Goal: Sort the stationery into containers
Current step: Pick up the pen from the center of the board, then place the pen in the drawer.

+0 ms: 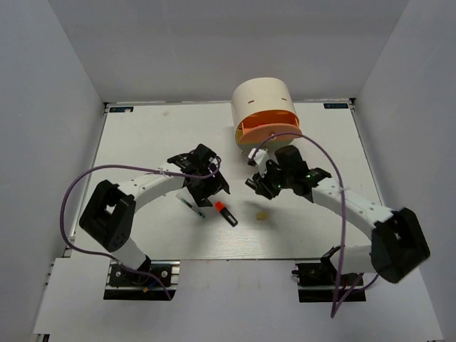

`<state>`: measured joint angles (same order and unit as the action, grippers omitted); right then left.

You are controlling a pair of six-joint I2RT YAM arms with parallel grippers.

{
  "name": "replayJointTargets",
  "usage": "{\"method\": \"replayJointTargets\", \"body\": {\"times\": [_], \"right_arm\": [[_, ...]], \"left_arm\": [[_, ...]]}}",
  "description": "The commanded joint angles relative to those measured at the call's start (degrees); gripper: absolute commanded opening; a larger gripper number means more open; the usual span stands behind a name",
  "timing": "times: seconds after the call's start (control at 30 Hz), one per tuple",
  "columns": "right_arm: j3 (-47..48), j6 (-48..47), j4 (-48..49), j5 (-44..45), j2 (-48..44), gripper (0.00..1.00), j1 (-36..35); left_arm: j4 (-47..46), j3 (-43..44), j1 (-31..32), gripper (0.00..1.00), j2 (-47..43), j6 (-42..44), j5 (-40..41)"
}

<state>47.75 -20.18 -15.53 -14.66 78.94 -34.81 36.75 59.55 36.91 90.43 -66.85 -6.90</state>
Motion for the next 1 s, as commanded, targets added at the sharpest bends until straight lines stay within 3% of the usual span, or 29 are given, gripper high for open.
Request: {"method": "replayJointTargets", "body": {"times": [0.0,0.3,0.73,0.97], "right_arm": [[4.02,-2.32,2.51,-8.98,-10.6,0.1,1.05],[10.52,-3.09,14.44,-12.68,-16.53,0.06,2.46],[24.84,-10.75,23.97,-8.2,-5.2,0.02,9.31],[28.99,-12.77,23.26,-16.44,0.6,0.02,15.02]], "left_arm": [[5.7,3.81,0.62,0.83,2.8,2.69,-2.5],[6.23,3.82,2.21,0.83,3.87,2.69,-3.04],[3.95,2.77,3.26,0.83,4.4,1.63,-4.27],[2.19,0.93,3.26,0.83,5.46,0.59,-5.49]]}}
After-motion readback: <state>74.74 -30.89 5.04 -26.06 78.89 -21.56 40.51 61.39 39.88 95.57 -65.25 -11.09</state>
